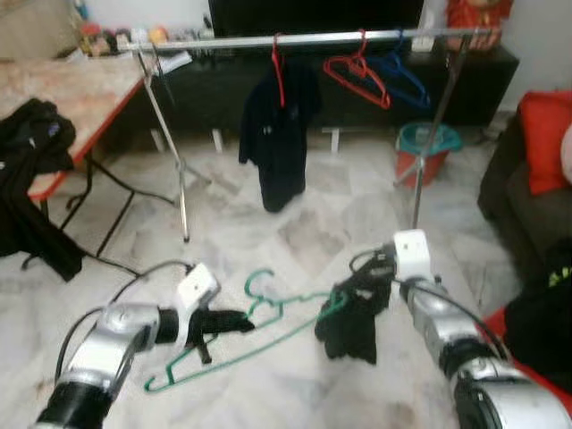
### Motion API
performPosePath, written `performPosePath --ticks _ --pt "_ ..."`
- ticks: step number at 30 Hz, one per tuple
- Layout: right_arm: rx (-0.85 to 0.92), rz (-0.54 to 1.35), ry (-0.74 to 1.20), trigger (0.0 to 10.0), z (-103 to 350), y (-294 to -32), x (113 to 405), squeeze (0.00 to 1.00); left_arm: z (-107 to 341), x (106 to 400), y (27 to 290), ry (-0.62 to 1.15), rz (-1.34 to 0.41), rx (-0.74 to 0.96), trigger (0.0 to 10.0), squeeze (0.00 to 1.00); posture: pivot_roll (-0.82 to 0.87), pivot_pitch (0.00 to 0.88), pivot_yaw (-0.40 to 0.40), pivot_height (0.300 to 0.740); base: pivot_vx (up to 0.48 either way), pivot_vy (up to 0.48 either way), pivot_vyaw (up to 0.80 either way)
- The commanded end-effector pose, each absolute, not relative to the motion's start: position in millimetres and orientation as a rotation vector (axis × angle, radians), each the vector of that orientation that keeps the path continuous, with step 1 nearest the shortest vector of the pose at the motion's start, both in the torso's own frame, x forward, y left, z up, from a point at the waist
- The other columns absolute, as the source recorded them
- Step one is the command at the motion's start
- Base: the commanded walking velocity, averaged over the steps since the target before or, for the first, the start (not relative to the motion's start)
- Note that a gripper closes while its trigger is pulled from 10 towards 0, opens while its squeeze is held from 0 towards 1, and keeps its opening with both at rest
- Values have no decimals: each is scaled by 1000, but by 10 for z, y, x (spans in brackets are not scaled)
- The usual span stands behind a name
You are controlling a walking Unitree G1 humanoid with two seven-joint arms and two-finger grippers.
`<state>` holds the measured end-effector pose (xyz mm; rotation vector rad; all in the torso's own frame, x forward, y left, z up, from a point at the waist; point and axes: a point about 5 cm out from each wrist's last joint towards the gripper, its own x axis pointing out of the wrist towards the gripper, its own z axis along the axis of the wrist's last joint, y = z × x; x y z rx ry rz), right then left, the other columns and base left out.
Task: Hang hanger
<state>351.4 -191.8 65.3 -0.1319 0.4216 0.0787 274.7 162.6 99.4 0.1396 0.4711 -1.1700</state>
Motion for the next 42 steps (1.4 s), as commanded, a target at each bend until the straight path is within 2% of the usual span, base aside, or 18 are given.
performPosePath --ticks 1,8,14,26,35,42 --pt "-144 104 355 10000 855 -1846 3635 0 1043 2717 1563 469 -1209 124 10000 0 -4 0 32 740 0 0 0" --pt "-143 153 332 10000 952 -1725 3681 0 1065 2732 1494 480 -1188 148 10000 0 -6 0 36 740 0 0 0" --pt "-136 194 312 10000 1001 -1606 3668 0 1029 2860 1460 449 -1081 161 10000 0 -14 0 42 740 0 0 0" --pt "-136 215 337 10000 962 -1591 3588 0 944 3004 1458 417 -936 156 10000 0 -16 0 43 740 0 0 0" --pt "-140 234 333 10000 998 -1569 3559 0 924 3078 1437 384 -886 154 10000 0 -20 0 41 740 0 0 0" --pt "-142 243 349 10000 969 -1573 3521 0 927 3080 1407 380 -919 117 10000 0 -21 0 41 740 0 0 0"
